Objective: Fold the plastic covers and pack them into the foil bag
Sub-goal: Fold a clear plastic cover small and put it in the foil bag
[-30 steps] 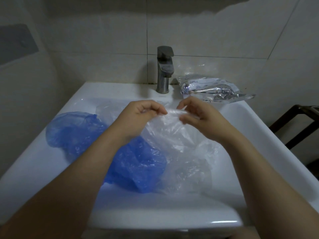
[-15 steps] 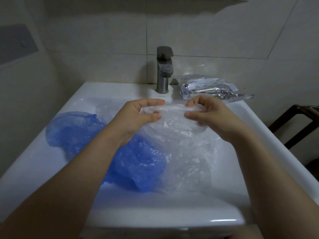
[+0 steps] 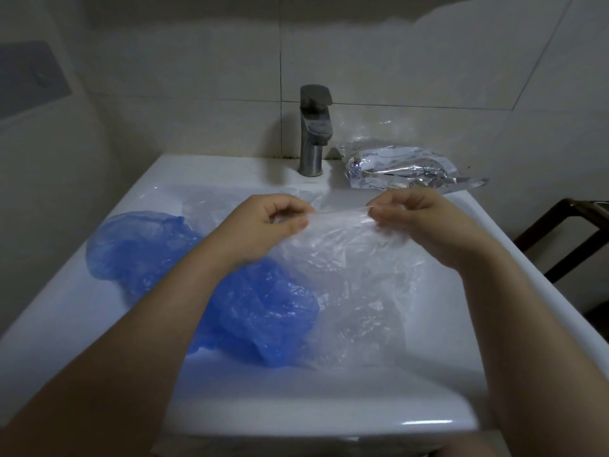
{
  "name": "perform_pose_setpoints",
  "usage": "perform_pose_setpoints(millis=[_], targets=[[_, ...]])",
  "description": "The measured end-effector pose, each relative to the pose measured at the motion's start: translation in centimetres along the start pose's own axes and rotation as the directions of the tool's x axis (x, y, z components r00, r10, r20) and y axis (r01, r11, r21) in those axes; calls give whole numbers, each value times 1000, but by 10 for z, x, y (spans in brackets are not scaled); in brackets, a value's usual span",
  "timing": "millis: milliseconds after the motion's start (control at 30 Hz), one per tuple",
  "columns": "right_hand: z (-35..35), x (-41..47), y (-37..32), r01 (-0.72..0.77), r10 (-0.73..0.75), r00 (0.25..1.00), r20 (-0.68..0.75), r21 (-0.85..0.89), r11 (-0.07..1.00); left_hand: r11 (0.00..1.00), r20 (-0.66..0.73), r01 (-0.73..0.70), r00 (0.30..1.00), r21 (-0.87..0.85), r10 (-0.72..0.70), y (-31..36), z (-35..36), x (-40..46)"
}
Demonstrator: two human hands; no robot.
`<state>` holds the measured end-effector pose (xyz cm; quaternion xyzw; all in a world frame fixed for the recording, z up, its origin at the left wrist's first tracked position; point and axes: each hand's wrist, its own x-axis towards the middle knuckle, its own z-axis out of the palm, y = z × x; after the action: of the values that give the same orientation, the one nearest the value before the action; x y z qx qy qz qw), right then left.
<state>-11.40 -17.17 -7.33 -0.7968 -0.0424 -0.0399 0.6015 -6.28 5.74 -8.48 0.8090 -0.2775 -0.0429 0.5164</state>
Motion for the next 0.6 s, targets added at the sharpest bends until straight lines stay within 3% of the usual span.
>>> perform_pose_setpoints(millis=[67,133,233,333,467,600], targets=[[-1,0,0,-2,0,1000,15,133,991,999,33,33,999,4,-33,-1,-1,0],[-1,0,0,4,-4,1000,-4,155,988,999,47,37,998,-11,-37,-1,-2,0],[7,3,3,10,-10,998,-68,0,1000,1000,18,-2,1000,-6,2,2,2,-1],[20,6,1,-72,64,990,-127,-62,995,990,-43,101,993,-97,-106,3,9,0],[21,3,-4,-76,68,991,-115,-65,995,884,-28,250,959,-395,-283,6,17,0],[19,-1,-8,-28,17,999,-43,-264,964,881,8,223,970,-418,-242,7,20,-1]])
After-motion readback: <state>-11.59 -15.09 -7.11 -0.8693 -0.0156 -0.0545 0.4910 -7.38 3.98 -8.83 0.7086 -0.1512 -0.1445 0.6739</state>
